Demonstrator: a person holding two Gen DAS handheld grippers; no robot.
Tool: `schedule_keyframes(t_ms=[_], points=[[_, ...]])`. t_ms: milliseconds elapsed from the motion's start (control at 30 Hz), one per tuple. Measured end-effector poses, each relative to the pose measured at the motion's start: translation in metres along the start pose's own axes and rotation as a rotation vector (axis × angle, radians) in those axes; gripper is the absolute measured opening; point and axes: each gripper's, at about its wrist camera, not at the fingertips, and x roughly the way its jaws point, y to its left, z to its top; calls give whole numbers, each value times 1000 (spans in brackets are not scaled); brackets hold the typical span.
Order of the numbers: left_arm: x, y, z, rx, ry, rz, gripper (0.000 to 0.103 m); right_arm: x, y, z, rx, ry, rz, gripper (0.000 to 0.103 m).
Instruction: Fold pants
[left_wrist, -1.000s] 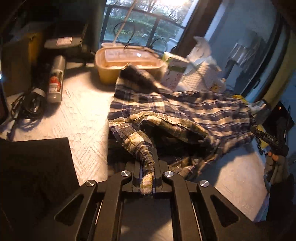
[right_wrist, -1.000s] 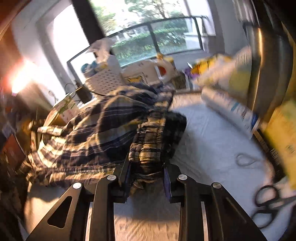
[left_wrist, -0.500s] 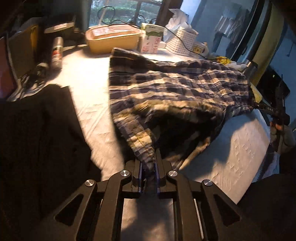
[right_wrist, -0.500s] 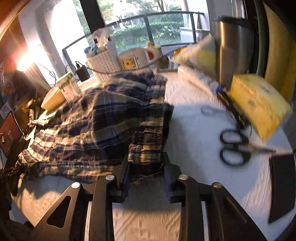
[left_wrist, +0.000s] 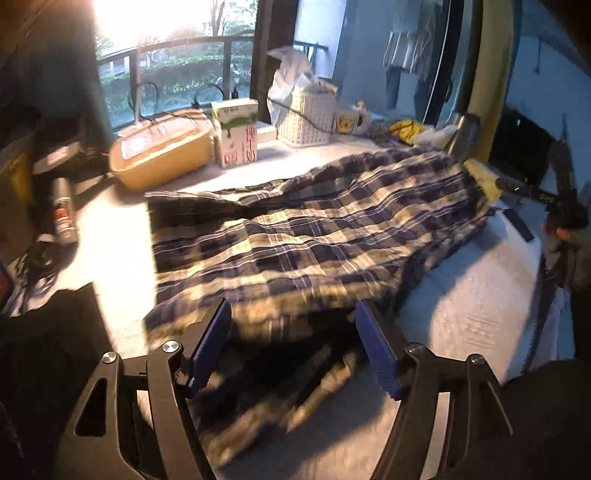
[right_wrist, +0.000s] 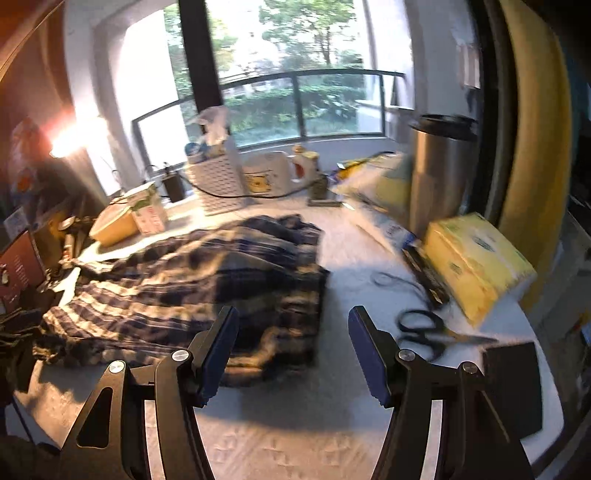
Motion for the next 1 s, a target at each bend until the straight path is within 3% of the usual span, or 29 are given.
schedule_keyframes(t_ms=[67, 100, 133, 200, 233, 267, 300, 400, 667, 900, 967, 1000], points=[[13, 0, 2, 6, 12, 9, 69, 9, 3, 2, -11, 9, 15, 64], [19, 0, 2, 16, 23, 1, 63, 14, 3, 2, -13, 11, 19, 64], [22, 0, 1, 21, 41, -2, 40, 19, 3, 2, -11, 14, 26, 64], [26, -3, -5, 29, 92, -13, 14, 33, 2, 2, 6, 30, 34, 64], [25, -5, -8, 31, 100, -10, 8, 40, 1, 1, 11, 37, 36, 62], [24, -7, -12, 32, 107, -15, 5, 45, 1, -1, 12, 45, 36, 55], [22, -9, -18, 21, 120, -20, 3, 52, 1, -3, 12, 65, 35, 28], [13, -14, -30, -35, 141, -40, 3, 61, 2, -10, 3, 100, 19, 24], [-3, -21, -49, -81, 183, -61, 4, 28, -4, -24, -56, 125, -32, 24], [-31, 14, -21, -120, 142, -68, 6, 32, -9, -35, -65, 185, -31, 24], [-39, 26, -11, -135, 121, -67, 7, 27, -13, -30, -62, 179, -23, 30], [-45, 37, -5, -148, 110, -70, 9, 24, -14, -27, -64, 168, -30, 40]])
